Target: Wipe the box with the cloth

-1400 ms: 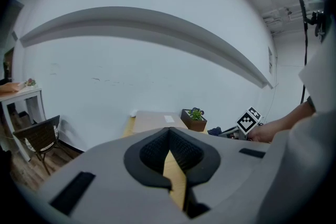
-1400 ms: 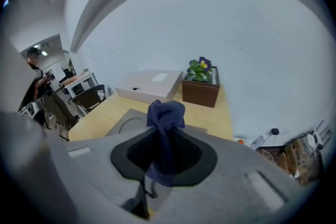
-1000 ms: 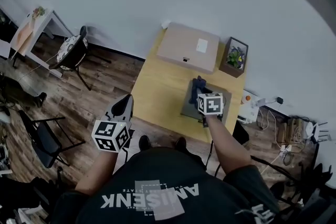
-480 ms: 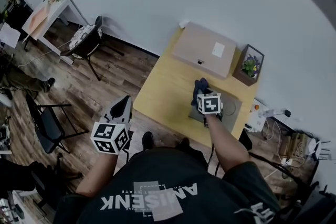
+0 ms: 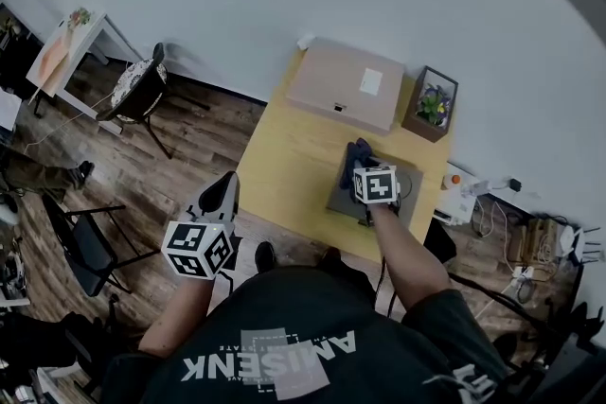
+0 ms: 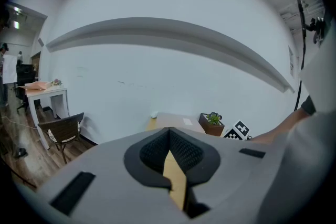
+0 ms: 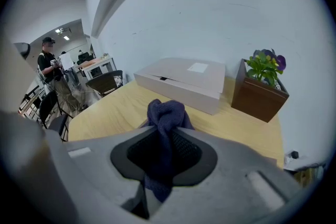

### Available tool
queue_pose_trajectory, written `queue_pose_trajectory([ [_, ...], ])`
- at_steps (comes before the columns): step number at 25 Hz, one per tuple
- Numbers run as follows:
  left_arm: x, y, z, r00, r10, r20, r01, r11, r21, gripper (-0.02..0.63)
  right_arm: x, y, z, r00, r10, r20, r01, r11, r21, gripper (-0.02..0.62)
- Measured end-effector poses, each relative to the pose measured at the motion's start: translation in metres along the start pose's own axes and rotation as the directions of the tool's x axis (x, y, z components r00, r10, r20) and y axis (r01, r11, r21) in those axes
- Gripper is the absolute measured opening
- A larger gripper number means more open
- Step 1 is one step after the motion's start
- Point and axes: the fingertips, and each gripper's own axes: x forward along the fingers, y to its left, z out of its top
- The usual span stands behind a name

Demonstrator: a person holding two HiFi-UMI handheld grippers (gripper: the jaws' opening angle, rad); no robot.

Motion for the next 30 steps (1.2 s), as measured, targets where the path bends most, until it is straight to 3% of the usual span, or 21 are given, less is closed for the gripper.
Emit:
queue_pose_trajectory([
  [17,0.028,-0.049,-0.005,0.994,-0.096,-0.047,0.098,0.994,0.040,0.002,-0.034,-0.040,-0.026,1.000,-0.019,0.002,0.019,0.997,0.074,0.071],
  [30,0.054,-0.086,-0.009,0.981,-0.174,-0.080,0.179,0.982,0.060,0.002,-0.062,-0.097,-0.053,0.993,-0.118,0.012,0.115,0.982,0.149,0.069],
])
